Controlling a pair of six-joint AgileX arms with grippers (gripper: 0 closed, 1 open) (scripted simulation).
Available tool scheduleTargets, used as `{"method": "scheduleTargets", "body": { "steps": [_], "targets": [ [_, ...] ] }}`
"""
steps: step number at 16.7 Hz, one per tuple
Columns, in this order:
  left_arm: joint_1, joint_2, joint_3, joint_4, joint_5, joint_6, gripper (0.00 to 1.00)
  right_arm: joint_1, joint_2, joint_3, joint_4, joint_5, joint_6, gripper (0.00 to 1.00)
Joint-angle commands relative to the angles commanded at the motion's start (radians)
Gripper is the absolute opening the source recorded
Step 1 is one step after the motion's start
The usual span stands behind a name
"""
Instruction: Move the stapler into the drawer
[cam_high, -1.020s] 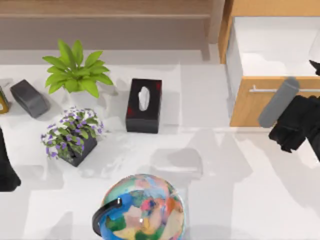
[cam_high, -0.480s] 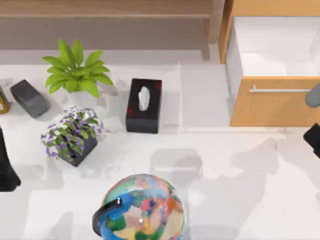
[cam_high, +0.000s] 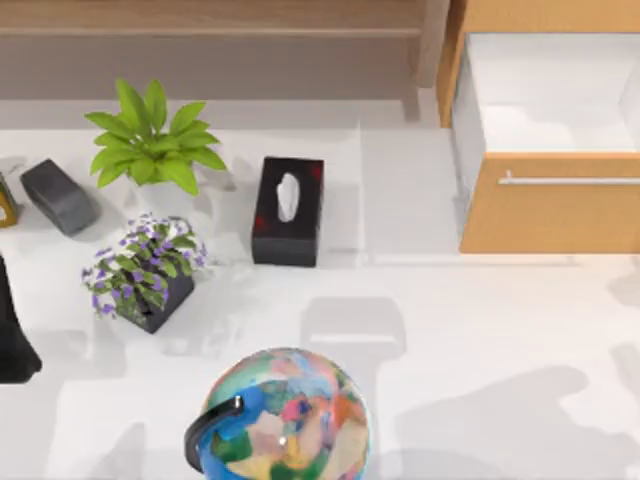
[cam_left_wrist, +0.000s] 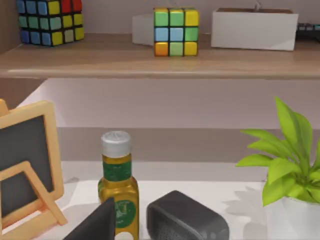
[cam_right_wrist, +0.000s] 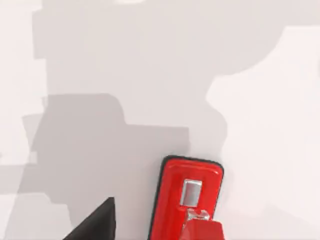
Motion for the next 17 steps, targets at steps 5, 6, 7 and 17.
{"method": "scheduleTargets", "body": {
  "steps": [5, 6, 7, 17],
  "targets": [
    [0.0, 0.0, 0.0, 0.0, 0.0, 0.0, 1.0, -0.096, 0.011, 0.027, -0.232, -0.062, 0.08, 1.0],
    [0.0, 0.0, 0.0, 0.0, 0.0, 0.0, 1.0, -0.101, 0.011, 0.028, -0.246, -0.066, 0.085, 1.0],
    [0.0, 0.0, 0.0, 0.0, 0.0, 0.0, 1.0, -0.104, 0.011, 0.028, -0.252, -0.067, 0.087, 1.0],
    [0.0, 0.0, 0.0, 0.0, 0.0, 0.0, 1.0, -0.101, 0.057, -0.048, -0.131, -0.068, 0.091, 1.0]
  ]
}}
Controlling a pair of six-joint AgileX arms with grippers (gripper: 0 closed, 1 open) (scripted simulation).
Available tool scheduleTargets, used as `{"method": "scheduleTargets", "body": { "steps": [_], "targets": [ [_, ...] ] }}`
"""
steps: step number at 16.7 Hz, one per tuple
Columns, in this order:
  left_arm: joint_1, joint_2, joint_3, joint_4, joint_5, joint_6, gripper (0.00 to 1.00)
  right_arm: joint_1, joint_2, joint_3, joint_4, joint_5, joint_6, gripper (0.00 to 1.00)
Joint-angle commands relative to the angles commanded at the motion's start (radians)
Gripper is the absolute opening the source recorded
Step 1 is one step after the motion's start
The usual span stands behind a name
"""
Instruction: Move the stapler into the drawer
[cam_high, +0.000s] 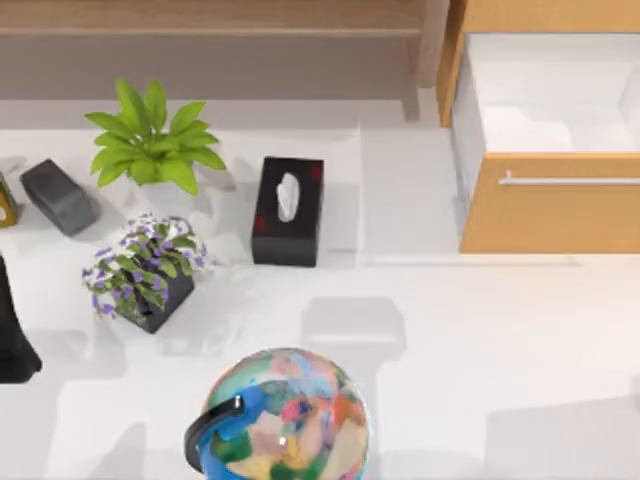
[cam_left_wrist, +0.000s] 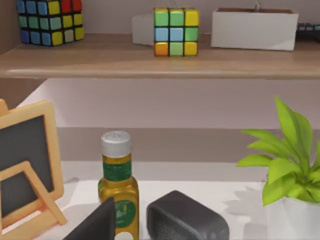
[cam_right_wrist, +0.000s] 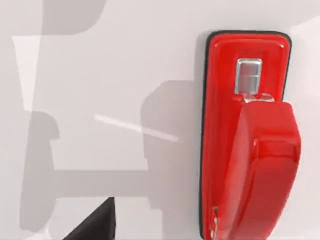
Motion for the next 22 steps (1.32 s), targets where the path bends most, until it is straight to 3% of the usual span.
{"method": "scheduleTargets", "body": {
  "steps": [5, 10, 22],
  "targets": [
    [0.0, 0.0, 0.0, 0.0, 0.0, 0.0, 1.0, 0.002, 0.084, -0.117, 0.208, 0.0, 0.002, 1.0],
    [0.0, 0.0, 0.0, 0.0, 0.0, 0.0, 1.0, 0.002, 0.094, -0.129, 0.225, 0.0, 0.003, 1.0],
    [0.0, 0.0, 0.0, 0.0, 0.0, 0.0, 1.0, 0.002, 0.094, -0.129, 0.225, 0.0, 0.003, 0.1]
  ]
}}
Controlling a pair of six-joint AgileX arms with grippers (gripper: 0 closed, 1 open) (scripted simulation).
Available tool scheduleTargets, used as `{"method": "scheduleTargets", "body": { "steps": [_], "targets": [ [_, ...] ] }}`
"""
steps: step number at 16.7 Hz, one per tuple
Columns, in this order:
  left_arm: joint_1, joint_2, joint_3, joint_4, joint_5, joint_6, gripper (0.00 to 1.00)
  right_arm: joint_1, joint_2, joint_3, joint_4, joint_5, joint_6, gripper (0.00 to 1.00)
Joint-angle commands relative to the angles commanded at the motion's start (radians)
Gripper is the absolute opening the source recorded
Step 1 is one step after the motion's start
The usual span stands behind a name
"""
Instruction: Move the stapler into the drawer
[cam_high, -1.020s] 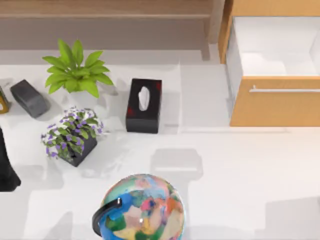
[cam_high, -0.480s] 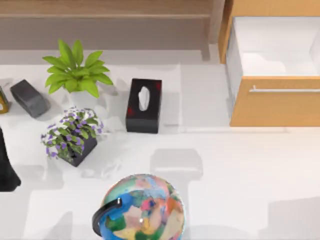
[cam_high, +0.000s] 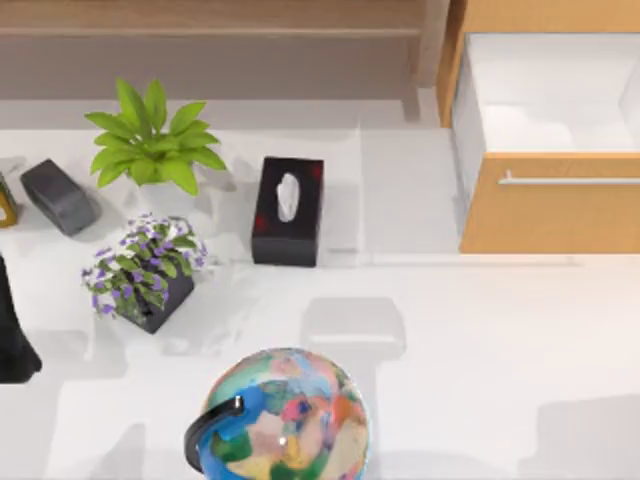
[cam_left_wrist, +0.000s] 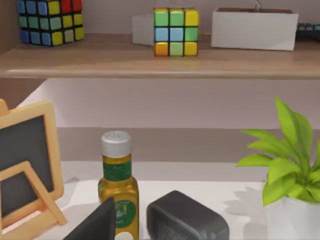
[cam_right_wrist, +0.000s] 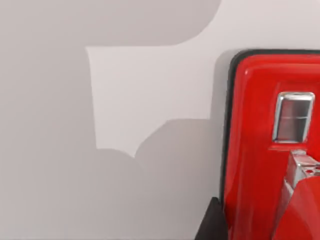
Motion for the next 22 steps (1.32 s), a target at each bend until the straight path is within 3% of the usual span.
{"method": "scheduleTargets", "body": {
  "steps": [2, 11, 17, 22],
  "targets": [
    [0.0, 0.0, 0.0, 0.0, 0.0, 0.0, 1.0, 0.0, 0.0, 0.0, 0.0, 0.0, 0.0, 0.0],
    [0.0, 0.0, 0.0, 0.0, 0.0, 0.0, 1.0, -0.001, -0.004, 0.005, -0.004, 0.0, 0.001, 0.0],
    [0.0, 0.0, 0.0, 0.0, 0.0, 0.0, 1.0, -0.002, -0.073, 0.078, -0.153, 0.001, -0.002, 0.0],
    [0.0, 0.0, 0.0, 0.0, 0.0, 0.0, 1.0, -0.001, -0.073, 0.079, -0.155, 0.0, -0.001, 0.0]
  ]
}}
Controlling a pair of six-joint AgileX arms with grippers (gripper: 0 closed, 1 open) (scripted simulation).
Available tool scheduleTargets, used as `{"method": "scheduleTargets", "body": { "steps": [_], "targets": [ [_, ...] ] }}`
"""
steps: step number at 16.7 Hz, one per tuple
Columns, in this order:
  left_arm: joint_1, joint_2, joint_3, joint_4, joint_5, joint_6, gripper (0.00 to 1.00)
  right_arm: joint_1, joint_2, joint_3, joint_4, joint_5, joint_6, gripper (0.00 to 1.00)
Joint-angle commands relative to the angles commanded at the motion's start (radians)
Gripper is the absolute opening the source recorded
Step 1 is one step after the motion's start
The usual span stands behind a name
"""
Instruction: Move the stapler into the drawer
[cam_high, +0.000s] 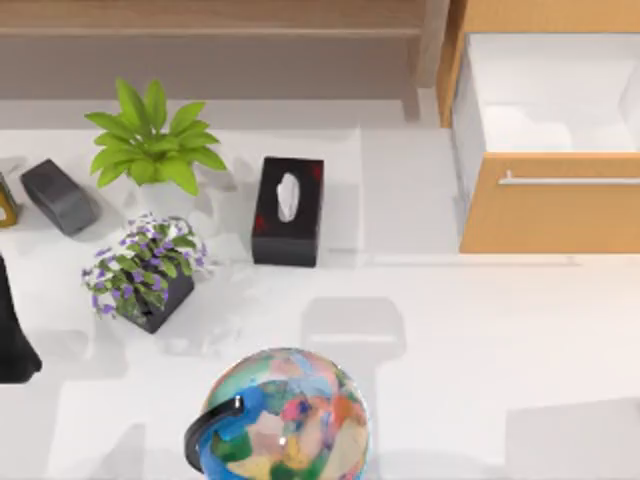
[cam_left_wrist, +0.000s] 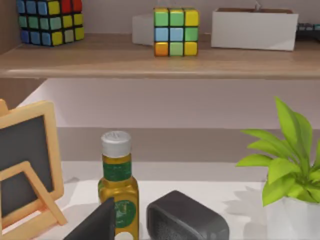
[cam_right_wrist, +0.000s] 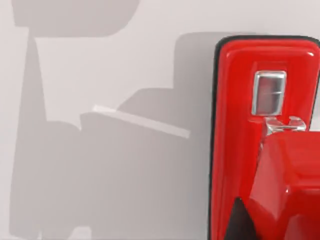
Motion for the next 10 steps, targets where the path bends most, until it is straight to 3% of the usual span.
{"method": "scheduleTargets", "body": {
  "steps": [10],
  "targets": [
    [0.0, 0.0, 0.0, 0.0, 0.0, 0.0, 1.0, 0.034, -0.035, 0.279, 0.002, 0.002, 0.044, 0.0]
  ]
}}
